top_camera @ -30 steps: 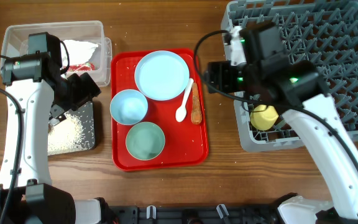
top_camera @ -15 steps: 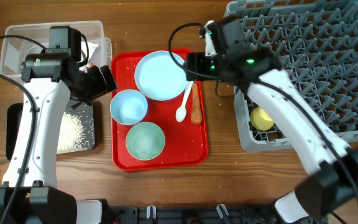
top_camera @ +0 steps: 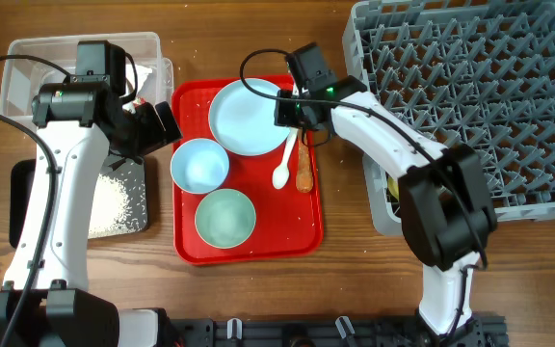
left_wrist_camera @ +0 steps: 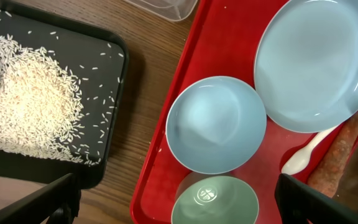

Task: Sort waste into correct bins and load items into the dishwasher rack
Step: 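Reach the right gripper back toward the blue plate on the red tray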

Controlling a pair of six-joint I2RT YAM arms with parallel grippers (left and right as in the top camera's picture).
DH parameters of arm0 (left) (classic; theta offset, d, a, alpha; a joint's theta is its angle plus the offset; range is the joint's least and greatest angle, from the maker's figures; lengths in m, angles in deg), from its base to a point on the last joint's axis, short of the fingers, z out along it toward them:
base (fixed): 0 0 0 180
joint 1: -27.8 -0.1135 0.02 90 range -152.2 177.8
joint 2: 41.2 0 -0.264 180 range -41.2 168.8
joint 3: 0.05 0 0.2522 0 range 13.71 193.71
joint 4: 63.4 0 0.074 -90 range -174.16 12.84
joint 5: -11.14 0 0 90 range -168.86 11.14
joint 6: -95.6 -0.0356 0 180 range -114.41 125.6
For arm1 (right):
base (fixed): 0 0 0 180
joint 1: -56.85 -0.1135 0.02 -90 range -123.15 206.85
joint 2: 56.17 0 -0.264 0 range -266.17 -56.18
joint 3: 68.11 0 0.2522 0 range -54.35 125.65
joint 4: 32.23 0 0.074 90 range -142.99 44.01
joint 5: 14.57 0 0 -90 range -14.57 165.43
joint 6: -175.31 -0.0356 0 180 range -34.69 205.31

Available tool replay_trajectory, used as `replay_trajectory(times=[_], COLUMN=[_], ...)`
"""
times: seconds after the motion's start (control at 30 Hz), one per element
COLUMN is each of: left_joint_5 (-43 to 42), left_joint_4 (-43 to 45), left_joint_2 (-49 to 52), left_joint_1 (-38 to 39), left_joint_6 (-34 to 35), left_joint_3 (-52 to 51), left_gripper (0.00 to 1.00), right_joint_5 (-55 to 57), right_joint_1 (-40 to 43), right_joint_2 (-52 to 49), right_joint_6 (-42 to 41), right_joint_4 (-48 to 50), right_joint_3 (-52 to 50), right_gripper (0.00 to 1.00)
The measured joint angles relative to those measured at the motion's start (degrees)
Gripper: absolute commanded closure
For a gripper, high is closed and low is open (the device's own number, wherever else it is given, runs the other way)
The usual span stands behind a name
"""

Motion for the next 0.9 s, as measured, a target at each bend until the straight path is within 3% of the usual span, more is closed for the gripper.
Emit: replay_trajectory(times=[0.33,0.5,0.9], left_joint_5=[0.0,0.0,0.0], left_joint_4=[-0.17,-0.31,-0.28], left_joint_2=[0.0,0.0,0.0], left_joint_1=[0.0,0.0,0.0], left_joint_6=[0.07,0.07,0.07], left_joint_3=[0.0,0.0,0.0], left_gripper=[0.0,0.0,0.0], right_joint_5=[0.5,0.52,0.22], right_joint_1=[0.0,0.0,0.66], right_joint_2=[-5.27,-6.19,-5.97], right_joint_6=[-1.86,-2.95,-1.07], right_joint_4=[5.44,6.08,3.87], right_joint_3=[0.0,0.0,0.31], right_gripper=[0.73,0.94,0.96])
